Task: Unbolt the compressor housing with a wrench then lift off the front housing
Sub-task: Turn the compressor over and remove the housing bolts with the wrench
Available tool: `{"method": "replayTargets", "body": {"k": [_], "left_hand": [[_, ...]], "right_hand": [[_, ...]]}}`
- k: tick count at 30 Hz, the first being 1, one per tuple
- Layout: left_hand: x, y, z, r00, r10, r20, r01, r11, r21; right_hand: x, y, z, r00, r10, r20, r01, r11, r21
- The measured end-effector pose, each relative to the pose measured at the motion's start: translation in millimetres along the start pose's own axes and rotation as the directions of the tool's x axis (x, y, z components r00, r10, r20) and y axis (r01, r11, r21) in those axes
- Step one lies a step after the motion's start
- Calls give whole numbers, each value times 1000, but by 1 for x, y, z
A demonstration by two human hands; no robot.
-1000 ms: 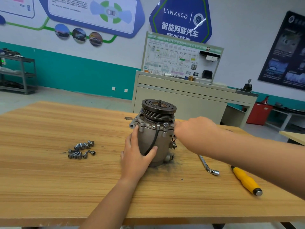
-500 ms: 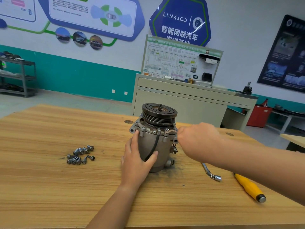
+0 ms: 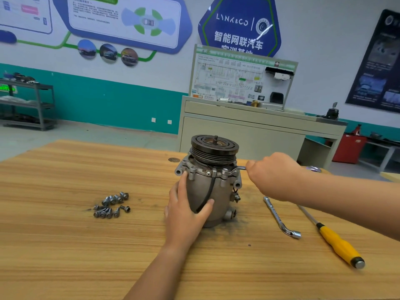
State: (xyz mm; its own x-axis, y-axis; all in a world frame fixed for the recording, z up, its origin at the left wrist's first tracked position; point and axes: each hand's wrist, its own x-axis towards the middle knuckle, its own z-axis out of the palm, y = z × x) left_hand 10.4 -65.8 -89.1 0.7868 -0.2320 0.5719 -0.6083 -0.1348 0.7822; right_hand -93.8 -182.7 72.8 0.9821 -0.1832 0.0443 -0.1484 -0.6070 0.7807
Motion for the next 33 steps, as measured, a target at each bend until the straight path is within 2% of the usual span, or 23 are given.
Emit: {"method": "replayTargets", "body": {"k": [3,6,10,12,14,16,20,25,29,33], "left_hand": [[1,0,1,1000,4,-4,-4,1000,12],[2,-1,2,1000,0,-4,0,1000,17],[2,-1,1,1000,4,5,-4,1000,12],[2,-2,1,1000,1,4,-1,1000,9],[2,-3,1,1000,7,1,-7,1000,10],[2,-4,1,1000,4,-2,-4,1000,8],[2,-1,1,1000,-1,-7,1,1000,5],[1,0,1,1000,-1,-9,1,1000,0],[2,1,0,1000,1,-7,-1,1000,-1],[2,2,0,1000,0,-8,0,1000,-7]], "right_hand": [[18,0,13,994,89,-70,-81,990,117],[32,-5,26,977,120,-175,-88,980,177],[32,-7,38,954,174,-244,-105,957,271],[20,-4,43,920,269,-285,-138,903,407],[2,-2,45,866,368,-338,-104,795,598],[-16,-4,41,865,374,-335,-59,738,673],[-30,-4,39,941,307,-146,-163,785,598],[-20,2,36,945,324,-31,-262,815,517],[-15,1,26,969,247,6,-222,857,465],[-14,2,6,987,162,0,-154,936,316]]}}
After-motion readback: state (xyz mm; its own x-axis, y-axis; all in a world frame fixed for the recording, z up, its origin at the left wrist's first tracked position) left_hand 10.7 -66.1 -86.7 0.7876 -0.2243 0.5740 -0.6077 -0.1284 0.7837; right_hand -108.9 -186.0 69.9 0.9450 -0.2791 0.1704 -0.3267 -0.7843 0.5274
